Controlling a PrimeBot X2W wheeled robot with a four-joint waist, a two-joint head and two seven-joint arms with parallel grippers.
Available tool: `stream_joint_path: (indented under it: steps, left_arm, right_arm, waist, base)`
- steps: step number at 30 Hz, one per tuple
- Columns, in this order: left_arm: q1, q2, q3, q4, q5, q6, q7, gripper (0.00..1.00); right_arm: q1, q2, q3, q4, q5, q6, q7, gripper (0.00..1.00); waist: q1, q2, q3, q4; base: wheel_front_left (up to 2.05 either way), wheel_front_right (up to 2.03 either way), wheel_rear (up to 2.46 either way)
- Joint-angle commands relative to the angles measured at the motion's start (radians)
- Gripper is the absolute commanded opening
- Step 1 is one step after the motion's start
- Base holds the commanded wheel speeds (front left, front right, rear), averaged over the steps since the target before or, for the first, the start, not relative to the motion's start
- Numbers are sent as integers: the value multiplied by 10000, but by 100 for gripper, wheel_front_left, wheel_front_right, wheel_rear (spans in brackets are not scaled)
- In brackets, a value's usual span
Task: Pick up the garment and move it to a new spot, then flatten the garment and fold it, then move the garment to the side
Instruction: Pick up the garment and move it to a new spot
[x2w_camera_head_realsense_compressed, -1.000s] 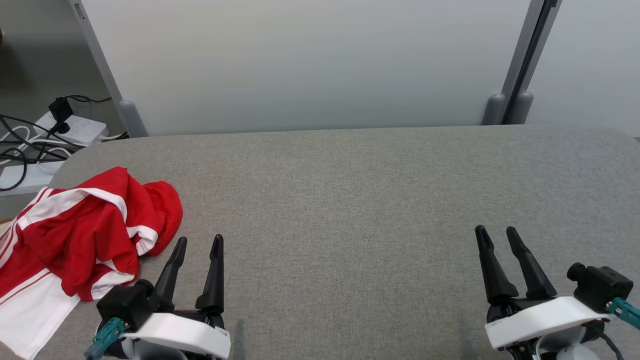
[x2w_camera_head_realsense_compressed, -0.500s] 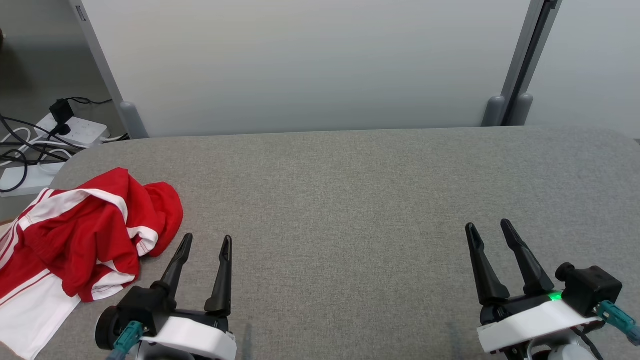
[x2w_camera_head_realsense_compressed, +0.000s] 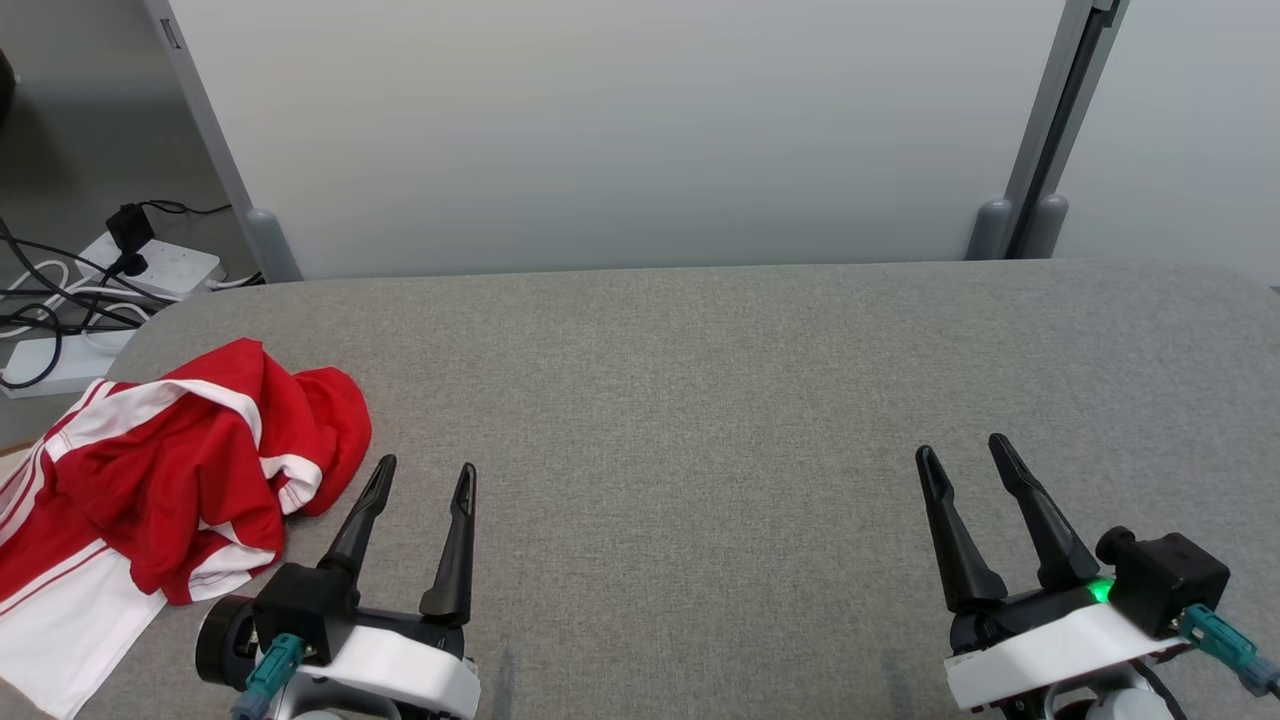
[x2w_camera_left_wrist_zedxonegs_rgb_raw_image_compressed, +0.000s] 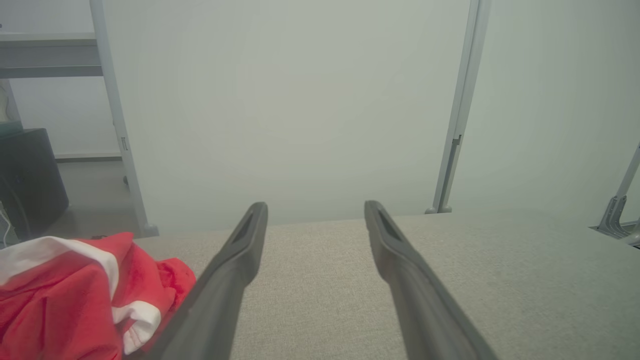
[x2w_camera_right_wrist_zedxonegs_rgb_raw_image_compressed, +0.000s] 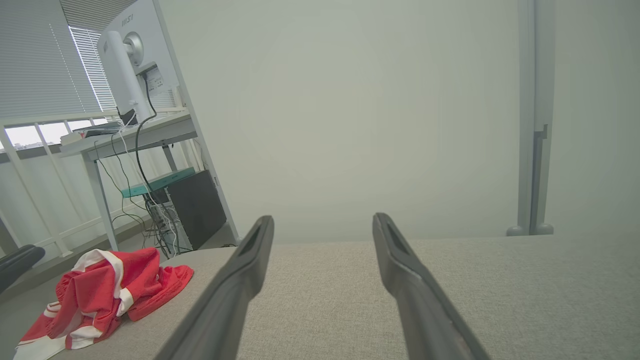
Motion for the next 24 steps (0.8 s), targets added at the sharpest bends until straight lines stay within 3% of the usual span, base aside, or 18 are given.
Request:
stream_joint_path:
  steps: [1, 10, 24]
  left_arm:
    - [-533, 57, 324, -194, 71, 106, -130, 100]
    - [-592, 56, 338, -128, 41, 214, -130, 100]
    - [-561, 56, 458, -240, 9, 363, -130, 100]
  right_arm:
    - [-436, -107, 169, -253, -46, 73, -134, 100]
    - [-438, -81, 241, -279, -48, 73, -134, 100]
    - [-497, -83, 410, -329, 8, 73, -134, 100]
  waist:
    - [-1, 0, 7, 12]
    - [-1, 0, 86, 374]
    - [-1, 0, 153, 1796]
  base:
    - [0, 0, 0]
    - [0, 0, 0]
    - [0, 0, 0]
